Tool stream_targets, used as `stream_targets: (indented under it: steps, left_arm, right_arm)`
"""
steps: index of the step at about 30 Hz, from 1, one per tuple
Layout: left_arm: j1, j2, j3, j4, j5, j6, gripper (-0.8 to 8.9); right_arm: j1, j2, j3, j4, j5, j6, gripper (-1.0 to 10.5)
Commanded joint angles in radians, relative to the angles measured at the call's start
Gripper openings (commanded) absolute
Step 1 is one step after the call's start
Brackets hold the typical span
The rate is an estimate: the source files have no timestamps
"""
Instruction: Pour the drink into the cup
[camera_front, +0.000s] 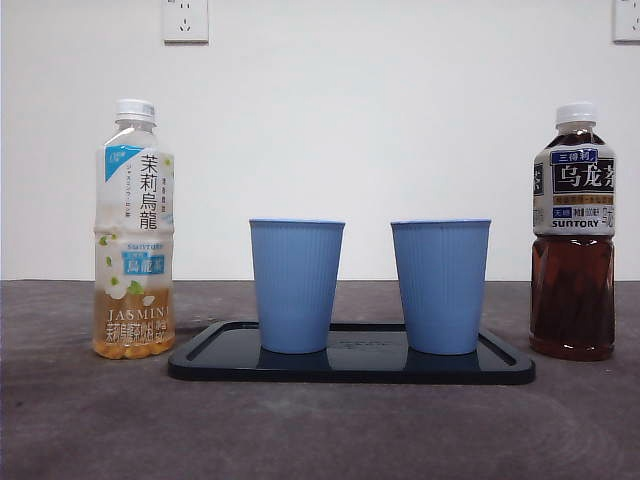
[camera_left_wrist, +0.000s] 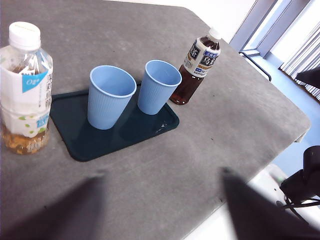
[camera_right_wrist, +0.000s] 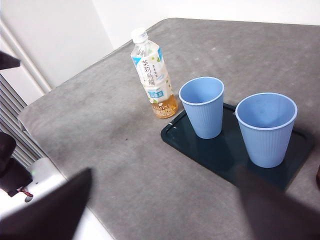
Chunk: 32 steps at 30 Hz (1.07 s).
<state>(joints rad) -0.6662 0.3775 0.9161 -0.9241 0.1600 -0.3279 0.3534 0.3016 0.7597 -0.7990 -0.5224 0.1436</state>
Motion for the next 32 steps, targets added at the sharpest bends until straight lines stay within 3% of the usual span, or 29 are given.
stream_targets:
  steps: [1,21,27,32]
  left_arm:
    - [-0.008,0.001,0.016,0.0,-0.01,0.016,0.12]
    - [0.003,0.0,0.007,0.011,-0.01,0.021,0.07]
    - [0.207,-0.049,-0.111,0.147,-0.006,0.035,0.07]
    - [0.419,-0.2,-0.338,0.343,-0.006,0.248,0.07]
  right_arm:
    - [0.005,0.002,0.014,0.003,-0.003,0.005,0.3]
    - [0.005,0.002,0.014,0.005,-0.001,0.005,0.2]
    - [0.005,0.002,0.014,0.006,-0.001,0.005,0.2]
    - [0.005,0.002,0.014,0.006,-0.001,0.006,0.2]
